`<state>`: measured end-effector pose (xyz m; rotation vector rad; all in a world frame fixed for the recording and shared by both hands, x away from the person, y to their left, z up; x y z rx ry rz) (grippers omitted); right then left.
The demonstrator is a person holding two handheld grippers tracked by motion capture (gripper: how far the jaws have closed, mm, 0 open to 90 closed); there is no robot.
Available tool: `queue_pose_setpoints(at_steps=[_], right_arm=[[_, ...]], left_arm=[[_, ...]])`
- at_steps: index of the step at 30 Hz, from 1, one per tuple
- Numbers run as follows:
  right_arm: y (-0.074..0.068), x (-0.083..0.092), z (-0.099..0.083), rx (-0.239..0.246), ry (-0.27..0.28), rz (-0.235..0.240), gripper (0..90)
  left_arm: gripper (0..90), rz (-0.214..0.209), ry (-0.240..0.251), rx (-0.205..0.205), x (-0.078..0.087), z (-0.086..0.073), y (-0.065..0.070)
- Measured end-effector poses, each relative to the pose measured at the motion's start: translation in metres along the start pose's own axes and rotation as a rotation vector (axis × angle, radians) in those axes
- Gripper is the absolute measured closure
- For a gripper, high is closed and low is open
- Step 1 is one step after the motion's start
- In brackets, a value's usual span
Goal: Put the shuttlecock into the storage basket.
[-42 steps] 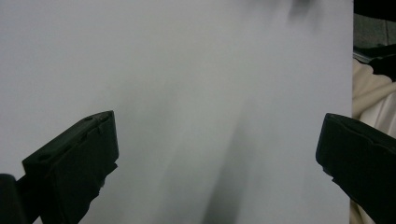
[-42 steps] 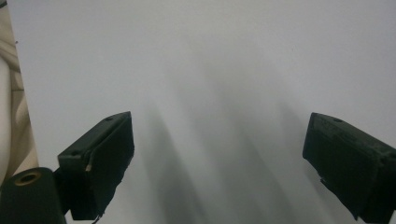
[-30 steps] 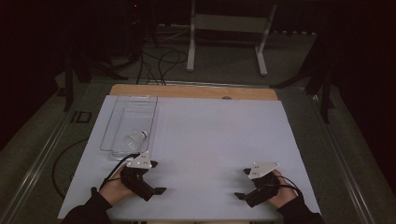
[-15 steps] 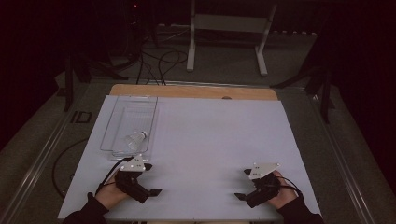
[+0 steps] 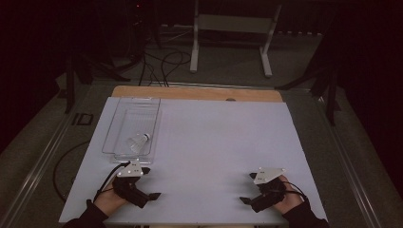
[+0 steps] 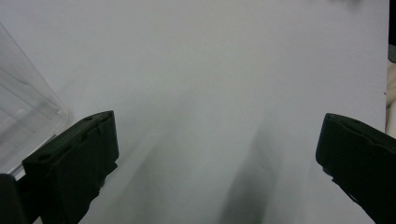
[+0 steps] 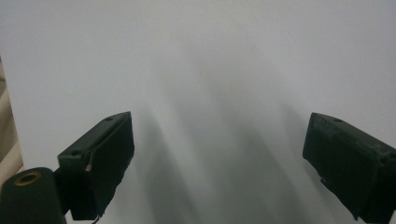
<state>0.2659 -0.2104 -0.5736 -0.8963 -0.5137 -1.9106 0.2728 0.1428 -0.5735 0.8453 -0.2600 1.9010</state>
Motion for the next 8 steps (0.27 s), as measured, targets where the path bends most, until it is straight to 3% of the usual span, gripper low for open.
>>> queue_pose_setpoints(at_steps=[8], right_arm=[[0.0005, -0.0004, 0.0001, 0.001, 0.002, -0.003, 8.8]], left_arm=[[0.1, -0.006, 0.009, 0.0, -0.001, 0.0007, 0.0006]])
Point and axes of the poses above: each handheld gripper's, and its own axes: x roughly backward along the jaws, z roughly out of its top, y roughly to its right, the point moved 8 cm from there along -x, roughly forward along the jaws
